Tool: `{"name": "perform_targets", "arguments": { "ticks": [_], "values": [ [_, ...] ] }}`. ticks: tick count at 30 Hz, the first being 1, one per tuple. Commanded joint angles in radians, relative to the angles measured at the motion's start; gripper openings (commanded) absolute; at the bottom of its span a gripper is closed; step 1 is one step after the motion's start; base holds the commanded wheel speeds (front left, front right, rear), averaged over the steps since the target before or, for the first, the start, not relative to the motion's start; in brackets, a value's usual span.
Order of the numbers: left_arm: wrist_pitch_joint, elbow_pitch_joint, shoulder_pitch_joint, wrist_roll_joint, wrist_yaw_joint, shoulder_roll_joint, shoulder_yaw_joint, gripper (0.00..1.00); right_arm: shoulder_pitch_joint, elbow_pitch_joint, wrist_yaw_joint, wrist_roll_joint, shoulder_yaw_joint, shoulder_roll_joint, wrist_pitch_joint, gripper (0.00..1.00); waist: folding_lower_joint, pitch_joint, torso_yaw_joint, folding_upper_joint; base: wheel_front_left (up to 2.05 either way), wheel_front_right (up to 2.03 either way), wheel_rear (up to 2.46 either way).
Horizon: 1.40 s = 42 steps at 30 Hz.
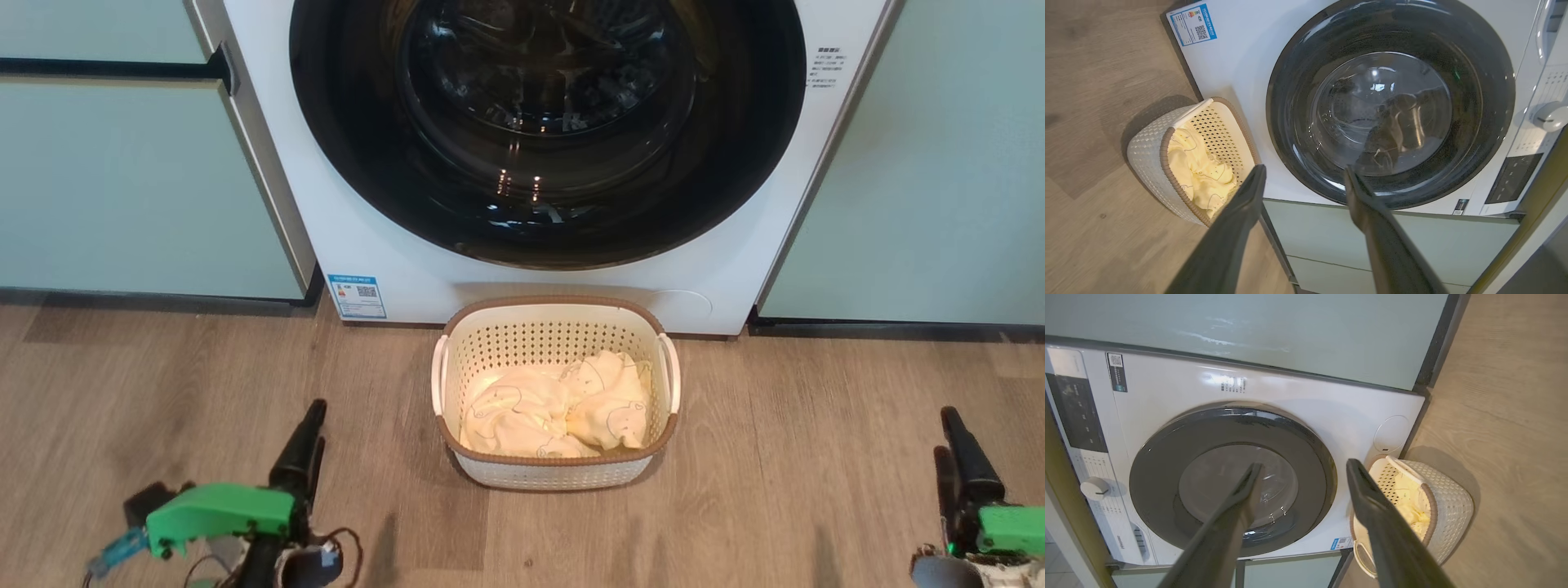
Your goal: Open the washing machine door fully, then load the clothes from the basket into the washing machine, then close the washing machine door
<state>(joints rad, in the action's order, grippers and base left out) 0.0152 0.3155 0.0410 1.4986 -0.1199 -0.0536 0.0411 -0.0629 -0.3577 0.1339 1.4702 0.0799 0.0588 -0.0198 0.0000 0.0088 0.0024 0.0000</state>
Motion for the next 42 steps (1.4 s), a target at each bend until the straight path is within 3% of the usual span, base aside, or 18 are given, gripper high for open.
{"name": "perform_targets", "arguments": {
  "ticks": [1, 22, 31, 42],
  "values": [
    [-0.016, -0.025, 0.063, -0.048, -0.003, -0.027, 0.000, 1.00, -0.070, 0.020, -0.001, -0.046, -0.016, 0.031, 0.019, 1.00, 0.0000, 0.000, 0.000, 0.0000, 0.00, 0.00, 0.00],
    [-0.079, -0.077, 0.084, -0.593, 0.020, -0.029, 0.010, 1.00, -0.112, 0.018, -0.001, -0.609, -0.014, 0.045, 0.083, 1.00, 0.0000, 0.005, 0.002, 0.0000, 0.00, 0.00, 0.00],
    [-0.106, -0.091, 0.087, -0.769, 0.037, -0.057, -0.037, 1.00, -0.128, 0.006, -0.002, -0.808, 0.002, 0.029, 0.110, 1.00, 0.0000, 0.005, 0.001, 0.0000, 0.00, 0.00, 0.00],
    [-0.138, -0.065, 0.102, -0.883, 0.041, -0.070, -0.050, 1.00, -0.151, -0.015, -0.002, -0.950, -0.021, 0.025, 0.142, 1.00, 0.0000, 0.006, -0.001, 0.0000, 0.00, 0.00, 0.00]
  ]
}}
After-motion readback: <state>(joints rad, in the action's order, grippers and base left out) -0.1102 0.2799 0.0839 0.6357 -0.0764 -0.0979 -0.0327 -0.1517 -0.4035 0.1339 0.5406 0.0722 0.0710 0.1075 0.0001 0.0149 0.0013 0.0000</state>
